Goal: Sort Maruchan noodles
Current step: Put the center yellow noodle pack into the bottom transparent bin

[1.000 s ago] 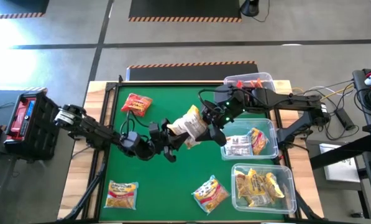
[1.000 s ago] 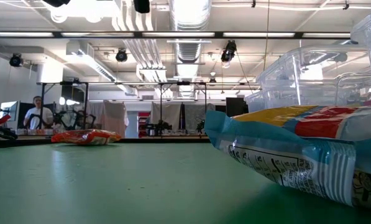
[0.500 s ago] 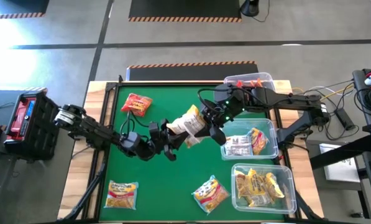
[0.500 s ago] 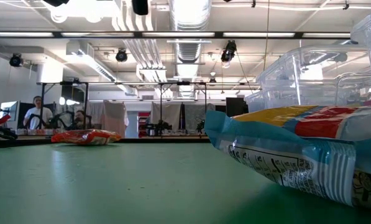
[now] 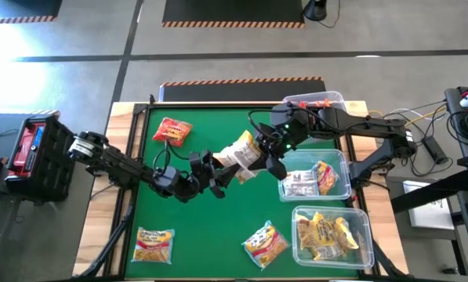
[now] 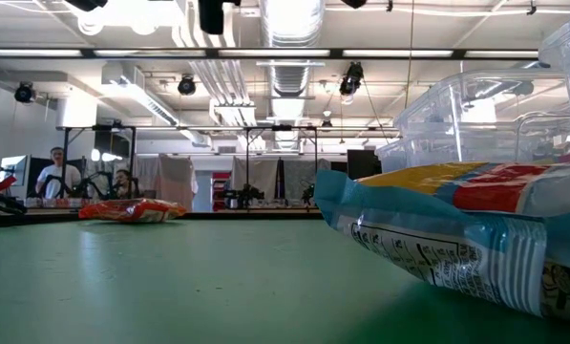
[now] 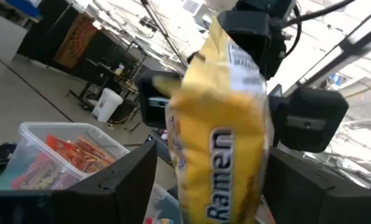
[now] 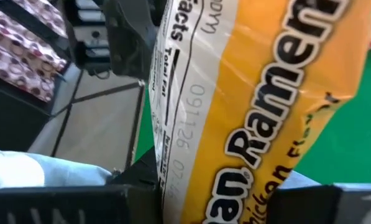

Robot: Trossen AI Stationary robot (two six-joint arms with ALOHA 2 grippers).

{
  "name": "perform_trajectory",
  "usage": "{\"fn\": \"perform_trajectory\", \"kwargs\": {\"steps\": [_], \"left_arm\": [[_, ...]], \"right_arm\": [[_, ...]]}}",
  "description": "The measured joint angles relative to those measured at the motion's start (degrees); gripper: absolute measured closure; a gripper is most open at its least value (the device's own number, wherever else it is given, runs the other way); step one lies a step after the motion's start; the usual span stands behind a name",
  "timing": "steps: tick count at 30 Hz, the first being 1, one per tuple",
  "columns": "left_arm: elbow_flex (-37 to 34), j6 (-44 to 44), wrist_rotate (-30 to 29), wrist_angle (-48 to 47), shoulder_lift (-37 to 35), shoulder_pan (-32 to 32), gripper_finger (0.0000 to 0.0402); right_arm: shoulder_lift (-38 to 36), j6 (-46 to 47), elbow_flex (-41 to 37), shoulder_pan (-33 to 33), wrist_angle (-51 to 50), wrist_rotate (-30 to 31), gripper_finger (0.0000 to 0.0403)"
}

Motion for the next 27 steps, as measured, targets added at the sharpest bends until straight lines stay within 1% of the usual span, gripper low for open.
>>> {"fn": "perform_trajectory", "kwargs": {"steps": [3,8,18,20,23,27], "left_arm": [[0.0,-2.0,0.1,-0.2,-0.2,0.0,0.0156],[0.0,-3.1,0.5,-1.6,-0.5,0.0,0.0156],[0.0,-9.1,0.3,-10.9,-0.7,0.0,0.0156],[0.0,-12.0,0.9,-14.6,-0.7,0.0,0.0156],[0.0,-19.7,1.2,-21.6,-0.8,-0.2,0.0157],[0.0,-29.3,1.2,-29.6,-0.8,-0.7,0.0157]], "right_arm": [[-0.1,-1.2,0.0,-0.3,-2.3,0.0,0.0293],[-0.2,-2.3,0.0,-1.2,-5.8,0.4,0.0293],[-1.5,-6.1,0.1,-5.3,-15.1,1.6,0.0294],[-1.7,-6.1,0.1,-6.3,-18.2,2.8,0.0294],[-2.0,-4.2,0.1,-6.9,-22.4,3.1,0.0294],[-2.9,-2.1,0.1,-5.9,-28.5,1.2,0.0293]]}}
